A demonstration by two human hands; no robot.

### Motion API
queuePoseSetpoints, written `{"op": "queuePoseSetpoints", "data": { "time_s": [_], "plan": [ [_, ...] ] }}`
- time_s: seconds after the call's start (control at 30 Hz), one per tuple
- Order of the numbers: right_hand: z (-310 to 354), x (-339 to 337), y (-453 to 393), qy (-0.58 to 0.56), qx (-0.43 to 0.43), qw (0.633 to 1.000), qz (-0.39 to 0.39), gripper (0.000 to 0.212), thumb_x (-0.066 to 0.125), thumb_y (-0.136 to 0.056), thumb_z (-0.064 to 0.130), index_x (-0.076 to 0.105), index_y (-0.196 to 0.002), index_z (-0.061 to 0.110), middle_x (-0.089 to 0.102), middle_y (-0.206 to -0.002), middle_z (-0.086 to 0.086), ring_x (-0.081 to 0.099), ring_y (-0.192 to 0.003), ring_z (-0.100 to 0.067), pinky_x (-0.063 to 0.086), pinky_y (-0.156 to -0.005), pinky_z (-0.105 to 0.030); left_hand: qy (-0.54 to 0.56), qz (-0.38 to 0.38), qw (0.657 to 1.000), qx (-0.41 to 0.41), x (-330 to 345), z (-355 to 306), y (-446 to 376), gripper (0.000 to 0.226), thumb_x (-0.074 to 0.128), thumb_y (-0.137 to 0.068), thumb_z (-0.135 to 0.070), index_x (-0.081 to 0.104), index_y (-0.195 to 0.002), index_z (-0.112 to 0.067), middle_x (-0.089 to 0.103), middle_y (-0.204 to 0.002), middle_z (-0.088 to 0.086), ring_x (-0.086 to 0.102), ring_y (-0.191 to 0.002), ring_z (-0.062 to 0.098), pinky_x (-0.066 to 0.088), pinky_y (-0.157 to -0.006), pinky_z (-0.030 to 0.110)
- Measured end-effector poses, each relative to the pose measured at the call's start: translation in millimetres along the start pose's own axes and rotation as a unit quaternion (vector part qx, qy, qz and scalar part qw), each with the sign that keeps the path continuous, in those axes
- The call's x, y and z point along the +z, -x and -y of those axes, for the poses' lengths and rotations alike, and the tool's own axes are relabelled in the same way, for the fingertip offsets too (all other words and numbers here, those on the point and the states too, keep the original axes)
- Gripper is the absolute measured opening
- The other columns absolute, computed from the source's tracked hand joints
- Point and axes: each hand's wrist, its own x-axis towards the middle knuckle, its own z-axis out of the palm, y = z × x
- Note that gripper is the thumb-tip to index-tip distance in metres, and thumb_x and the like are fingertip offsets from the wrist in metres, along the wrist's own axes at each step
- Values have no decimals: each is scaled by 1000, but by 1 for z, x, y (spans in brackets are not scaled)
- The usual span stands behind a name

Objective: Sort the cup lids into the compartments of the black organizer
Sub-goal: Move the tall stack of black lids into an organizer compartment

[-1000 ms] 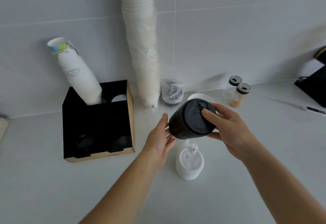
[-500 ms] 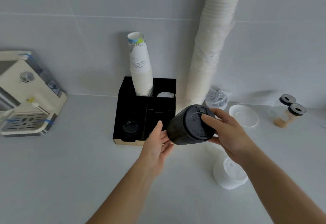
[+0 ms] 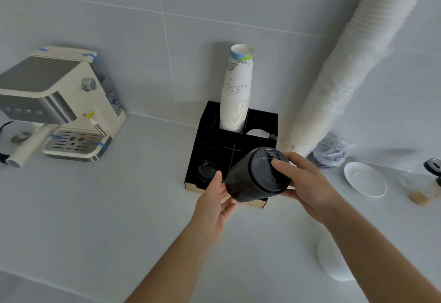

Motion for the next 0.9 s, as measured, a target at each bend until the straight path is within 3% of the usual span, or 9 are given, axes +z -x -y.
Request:
{"op": "queuePoseSetpoints", "data": {
  "time_s": [0.13, 0.33, 0.67, 0.9],
  "plan": [
    [1, 14, -15, 16, 9, 1000, 8, 19, 62, -95, 25, 68, -113, 21, 75, -113, -9, 70, -98, -22, 57, -83, -38, -2, -19, 1000, -4, -13, -6, -10, 57, 52, -94, -51, 58, -132, -9, 61, -131, 8, 56, -118, 26, 46, -100, 34],
    [3, 29, -42, 31, 28, 999, 21, 23, 62, -96, 27, 67, -117, 20, 73, -119, -8, 69, -109, -26, 54, -99, -50, 14, -20, 1000, 2, -21, -17, -20, 52, 47, -98, -49, 56, -134, -13, 60, -136, 6, 56, -124, 23, 40, -109, 37],
    [6, 54, -95, 36, 45, 998, 38, 19, 64, -94, 29, 68, -112, 24, 74, -113, -2, 70, -101, -18, 57, -94, -41, 44, -37, 998, 8, -30, -37, -57, 58, 46, -99, -47, 47, -143, -10, 49, -148, 9, 44, -138, 24, 35, -114, 39],
    [0, 70, -132, 53, 72, 995, 49, 19, 65, -93, 32, 68, -110, 25, 75, -109, 2, 70, -105, -19, 56, -95, -41, 62, -65, 996, 7, -34, -46, -86, 65, 49, -97, -46, 37, -150, -11, 41, -154, 7, 38, -142, 22, 31, -116, 39]
  ]
}}
